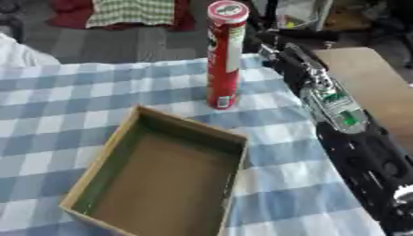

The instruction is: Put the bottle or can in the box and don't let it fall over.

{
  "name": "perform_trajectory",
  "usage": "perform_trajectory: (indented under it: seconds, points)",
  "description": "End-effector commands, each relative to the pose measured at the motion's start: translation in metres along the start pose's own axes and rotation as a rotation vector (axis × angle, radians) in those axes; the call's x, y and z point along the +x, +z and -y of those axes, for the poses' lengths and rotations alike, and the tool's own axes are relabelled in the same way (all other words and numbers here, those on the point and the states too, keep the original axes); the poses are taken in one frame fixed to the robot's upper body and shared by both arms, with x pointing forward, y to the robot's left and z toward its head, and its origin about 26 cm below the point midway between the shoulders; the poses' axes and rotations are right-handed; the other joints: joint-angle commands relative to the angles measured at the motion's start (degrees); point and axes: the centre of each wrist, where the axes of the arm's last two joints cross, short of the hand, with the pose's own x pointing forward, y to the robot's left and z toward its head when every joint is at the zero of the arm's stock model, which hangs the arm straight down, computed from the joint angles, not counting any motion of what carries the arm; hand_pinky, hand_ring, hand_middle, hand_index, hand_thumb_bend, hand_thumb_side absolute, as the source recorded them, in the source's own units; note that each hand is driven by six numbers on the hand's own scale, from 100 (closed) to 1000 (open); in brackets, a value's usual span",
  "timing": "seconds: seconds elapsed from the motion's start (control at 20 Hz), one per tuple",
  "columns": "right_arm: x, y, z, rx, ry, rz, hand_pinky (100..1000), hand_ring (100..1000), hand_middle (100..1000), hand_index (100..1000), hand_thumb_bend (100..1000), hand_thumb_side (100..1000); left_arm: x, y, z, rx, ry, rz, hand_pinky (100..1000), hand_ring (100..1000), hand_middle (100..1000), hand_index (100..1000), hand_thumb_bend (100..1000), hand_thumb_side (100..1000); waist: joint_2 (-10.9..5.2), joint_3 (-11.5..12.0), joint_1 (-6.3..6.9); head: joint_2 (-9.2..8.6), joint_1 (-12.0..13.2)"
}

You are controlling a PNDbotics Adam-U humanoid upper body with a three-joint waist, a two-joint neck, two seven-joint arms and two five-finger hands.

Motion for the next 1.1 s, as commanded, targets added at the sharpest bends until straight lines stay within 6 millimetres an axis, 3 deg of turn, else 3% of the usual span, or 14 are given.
perform_trajectory:
  seconds: [0.05, 0.15, 0.35, 0.6, 1.1]
  points:
    - [0.012, -0.004, 0.007, 0.005, 0.028, 0.041, 958, 1000, 1000, 943, 1000, 520, 0.007, -0.004, 0.0, -0.014, -0.008, 0.026, 1000, 1000, 889, 796, 335, 644, -0.69, 0.16, 0.05, -0.98, -0.18]
    - [0.012, -0.005, 0.008, 0.013, 0.031, 0.046, 960, 1000, 1000, 943, 1000, 502, 0.007, -0.004, 0.0, -0.014, -0.007, 0.027, 1000, 1000, 889, 796, 335, 645, -0.5, 0.24, 0.09, -1.17, -0.2]
    - [0.015, -0.007, 0.006, 0.041, 0.009, 0.065, 968, 1000, 1000, 943, 1000, 377, 0.007, -0.005, 0.001, -0.015, -0.004, 0.029, 1000, 1000, 889, 796, 335, 645, -0.05, 0.45, 0.19, -1.53, -0.37]
    - [0.017, -0.009, 0.006, 0.056, -0.011, 0.059, 969, 1000, 1000, 928, 912, 298, 0.008, -0.005, 0.001, -0.018, -0.004, 0.03, 1000, 1000, 890, 796, 331, 643, 0.27, 0.48, 0.18, -1.64, -0.54]
    - [0.028, -0.016, 0.001, 0.073, -0.025, 0.073, 972, 1000, 1000, 930, 966, 346, 0.008, -0.005, 0.002, -0.021, -0.001, 0.033, 1000, 1000, 890, 796, 329, 646, 0.91, 0.78, 0.25, -2.54, -1.0]
